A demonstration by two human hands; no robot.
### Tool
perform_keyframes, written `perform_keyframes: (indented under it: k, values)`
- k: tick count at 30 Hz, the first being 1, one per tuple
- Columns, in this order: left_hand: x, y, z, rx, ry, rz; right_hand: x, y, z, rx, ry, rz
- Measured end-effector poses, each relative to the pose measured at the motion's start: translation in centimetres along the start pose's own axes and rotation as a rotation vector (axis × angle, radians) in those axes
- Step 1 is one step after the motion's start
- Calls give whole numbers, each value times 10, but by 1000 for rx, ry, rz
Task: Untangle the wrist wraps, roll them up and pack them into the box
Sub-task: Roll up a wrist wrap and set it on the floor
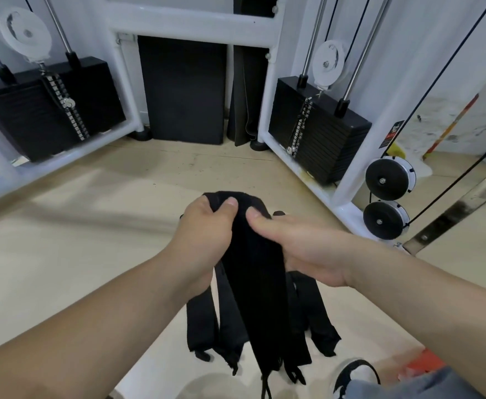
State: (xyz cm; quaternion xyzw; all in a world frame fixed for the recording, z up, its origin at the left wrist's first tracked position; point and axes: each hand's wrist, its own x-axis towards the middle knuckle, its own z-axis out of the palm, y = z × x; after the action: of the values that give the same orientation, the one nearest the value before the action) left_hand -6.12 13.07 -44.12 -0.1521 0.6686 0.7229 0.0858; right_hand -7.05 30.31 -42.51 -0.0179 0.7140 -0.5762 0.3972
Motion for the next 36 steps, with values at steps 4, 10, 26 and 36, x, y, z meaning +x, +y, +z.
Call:
perform_keyframes:
  k: [4,10,26,36]
  values:
    - [7,9,-12,-102,27,-54,5,8,6,-184,90,-81]
    - [-6,3,-6,8,-120,-85,19,1,4,79,228,-278]
    - [-2,-8,7,129,-153,94,12,-10,-10,387,136,-48]
    - [0,18,-9,-279,-76,-120,16,3,3,-195,223,-221]
